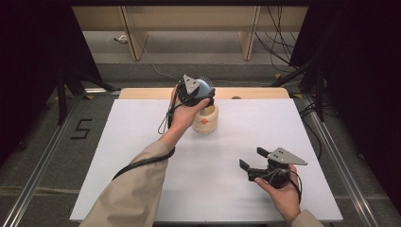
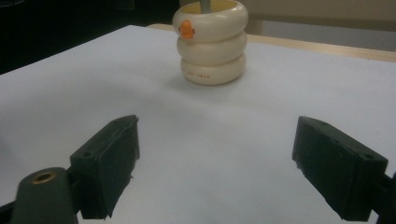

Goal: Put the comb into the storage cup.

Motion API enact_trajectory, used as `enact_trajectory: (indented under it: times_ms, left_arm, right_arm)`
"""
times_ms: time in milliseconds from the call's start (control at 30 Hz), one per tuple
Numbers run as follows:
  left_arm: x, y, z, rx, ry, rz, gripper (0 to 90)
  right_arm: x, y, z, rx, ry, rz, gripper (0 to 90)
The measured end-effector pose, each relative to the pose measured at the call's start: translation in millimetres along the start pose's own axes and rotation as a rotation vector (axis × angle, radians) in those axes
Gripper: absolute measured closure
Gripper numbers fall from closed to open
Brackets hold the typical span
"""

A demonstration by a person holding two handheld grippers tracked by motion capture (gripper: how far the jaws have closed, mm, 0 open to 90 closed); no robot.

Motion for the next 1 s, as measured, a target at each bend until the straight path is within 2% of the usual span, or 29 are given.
enact_trajectory:
  times_ms: [1000]
  left_arm:
    - [-36.3,13.6,11.7,-0.044,0.02,-0.025,18.8]
  right_arm:
    - [1.0,1.0,1.4,0.001,0.001,0.008,16.0]
Point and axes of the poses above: each handheld gripper's, and its own axes: x roughly forward along the jaws, y roughly out of its underside, z roughly to its left, the point moved 6 cm from there along x, roughly forward along the jaws, and after that the axes turned 1 degree about -x, right-handed, at the moved point
